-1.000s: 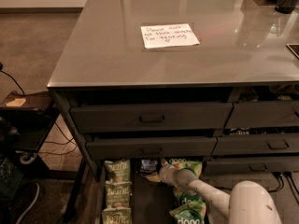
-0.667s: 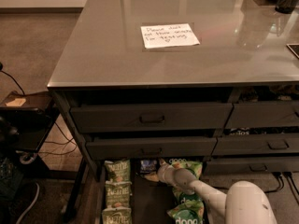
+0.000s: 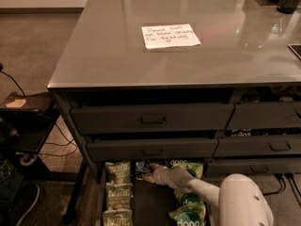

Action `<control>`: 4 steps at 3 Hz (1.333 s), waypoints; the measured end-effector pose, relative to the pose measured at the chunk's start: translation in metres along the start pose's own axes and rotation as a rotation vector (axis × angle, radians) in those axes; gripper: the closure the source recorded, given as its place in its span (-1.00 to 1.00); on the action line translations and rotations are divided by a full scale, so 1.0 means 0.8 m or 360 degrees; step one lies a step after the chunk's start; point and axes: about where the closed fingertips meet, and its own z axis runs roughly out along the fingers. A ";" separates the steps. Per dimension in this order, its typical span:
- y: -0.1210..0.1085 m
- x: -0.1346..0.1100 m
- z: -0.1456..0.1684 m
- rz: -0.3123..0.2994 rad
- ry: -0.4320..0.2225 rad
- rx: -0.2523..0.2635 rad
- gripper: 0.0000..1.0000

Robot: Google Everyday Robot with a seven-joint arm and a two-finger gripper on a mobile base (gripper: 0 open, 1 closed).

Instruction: Pick blue chip bag from bottom drawer and place on counter

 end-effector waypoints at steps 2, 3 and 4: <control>0.029 -0.010 -0.044 -0.0096 0.0076 -0.0080 1.00; 0.045 -0.001 -0.086 -0.0124 0.0118 -0.0144 1.00; 0.066 0.008 -0.132 -0.0135 0.0163 -0.0202 1.00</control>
Offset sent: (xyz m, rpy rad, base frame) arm -0.0582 -0.0194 0.0488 -0.0906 0.0121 0.1184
